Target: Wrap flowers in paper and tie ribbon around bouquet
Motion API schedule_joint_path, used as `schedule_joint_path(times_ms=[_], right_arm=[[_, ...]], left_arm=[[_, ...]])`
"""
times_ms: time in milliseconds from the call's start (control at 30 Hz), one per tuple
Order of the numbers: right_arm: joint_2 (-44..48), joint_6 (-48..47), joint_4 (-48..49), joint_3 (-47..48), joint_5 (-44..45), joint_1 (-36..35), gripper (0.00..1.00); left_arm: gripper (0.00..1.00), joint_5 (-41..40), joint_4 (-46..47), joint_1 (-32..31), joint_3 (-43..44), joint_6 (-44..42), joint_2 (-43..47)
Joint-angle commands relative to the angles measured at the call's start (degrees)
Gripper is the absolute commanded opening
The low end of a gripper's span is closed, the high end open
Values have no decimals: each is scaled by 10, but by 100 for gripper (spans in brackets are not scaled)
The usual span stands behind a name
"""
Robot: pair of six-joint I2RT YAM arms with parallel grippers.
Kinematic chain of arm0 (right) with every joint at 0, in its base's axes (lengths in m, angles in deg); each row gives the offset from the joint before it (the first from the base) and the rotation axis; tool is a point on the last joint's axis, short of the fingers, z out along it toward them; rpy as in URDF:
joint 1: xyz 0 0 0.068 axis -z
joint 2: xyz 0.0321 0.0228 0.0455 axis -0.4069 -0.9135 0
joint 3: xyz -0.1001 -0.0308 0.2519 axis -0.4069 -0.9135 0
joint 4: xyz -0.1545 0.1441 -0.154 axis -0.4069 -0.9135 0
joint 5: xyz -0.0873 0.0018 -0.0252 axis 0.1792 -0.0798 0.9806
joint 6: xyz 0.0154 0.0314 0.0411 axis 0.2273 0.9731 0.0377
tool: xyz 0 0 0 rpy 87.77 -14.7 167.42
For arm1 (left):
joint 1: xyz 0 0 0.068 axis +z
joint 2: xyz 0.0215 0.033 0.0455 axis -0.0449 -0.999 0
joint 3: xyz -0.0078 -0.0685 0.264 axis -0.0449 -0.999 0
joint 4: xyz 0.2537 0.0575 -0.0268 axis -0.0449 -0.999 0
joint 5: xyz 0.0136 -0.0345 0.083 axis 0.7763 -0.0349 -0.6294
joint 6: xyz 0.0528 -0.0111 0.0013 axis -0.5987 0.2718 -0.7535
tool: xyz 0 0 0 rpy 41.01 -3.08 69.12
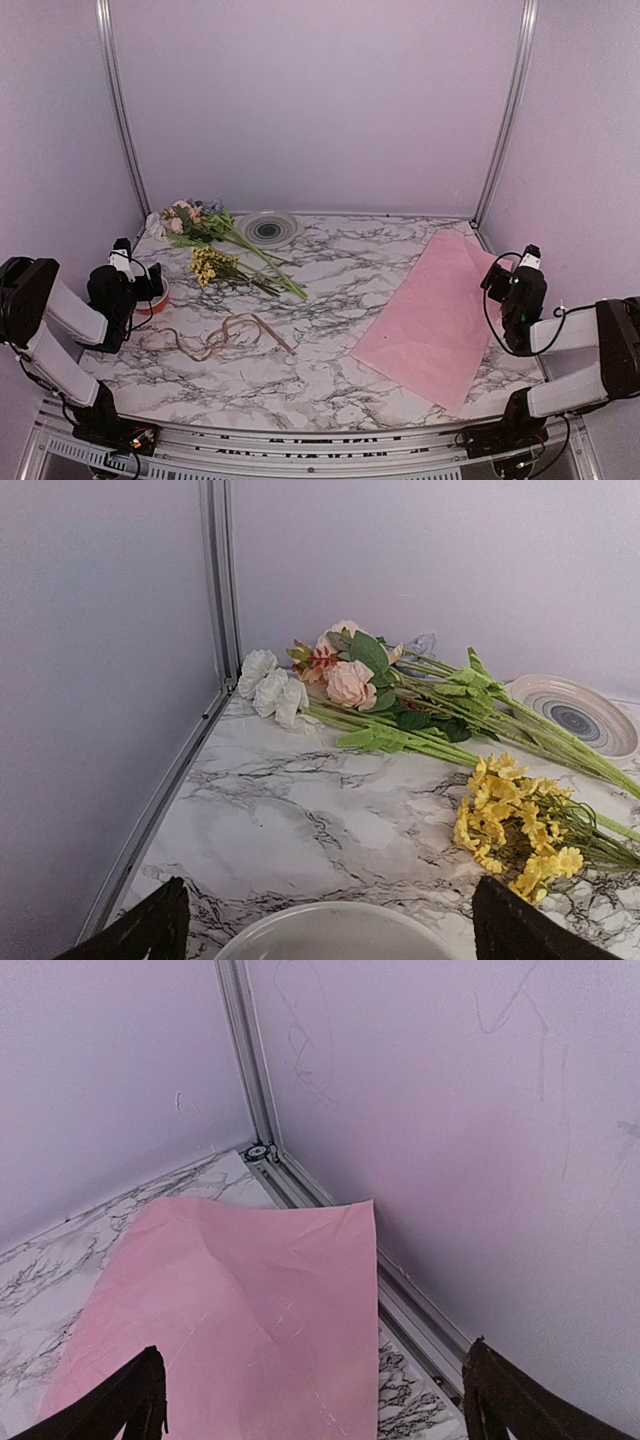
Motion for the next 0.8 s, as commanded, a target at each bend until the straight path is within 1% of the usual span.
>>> schedule_joint_path(times_ms=[0,100,167,233,300,333,367,400,433,500,567,600,667,733,767], right_arm=[[-2,11,12,4,27,3,100],[-4,35,1,10,62,3,100],[-4,29,-21,23,61,3,100],[2,21,-71,48,51,3,100],[8,7,-131,76,29,3,100],[6,-3,-156,93,9,3,98],[0,-16,-186,114,-20,4,94],[-10,-23,-229,155,-49,4,89],[-24,-24,-279,193,-78,4,86],[-61,-22,-374,263,-132,3,80],[-108,-16,-459,319,-179,2,76],[-127,-9,-490,346,-189,2,76],[-157,3,-548,391,-182,3,78],[-174,4,-575,416,-156,11,83],[-179,8,-580,421,-150,19,85]], left_arm=[[99,1,14,1,7,1,5],[99,1,14,1,6,1,4],[99,1,15,0,5,1,6],[99,1,3,0,11,-2,17],[99,-21,-49,0,20,6,58],[99,-26,-70,0,19,8,78],[99,-25,-72,0,12,6,97],[99,-23,-72,-9,6,-3,116],[99,-33,-75,-24,1,-17,145],[99,-83,-88,-73,-4,-20,203],[95,-83,-107,-126,10,-16,253],[93,-80,-131,-152,29,-19,267],[91,-68,-219,-203,92,-26,267],[89,-46,-312,-249,152,-21,241],[88,-33,-339,-270,172,-17,226]])
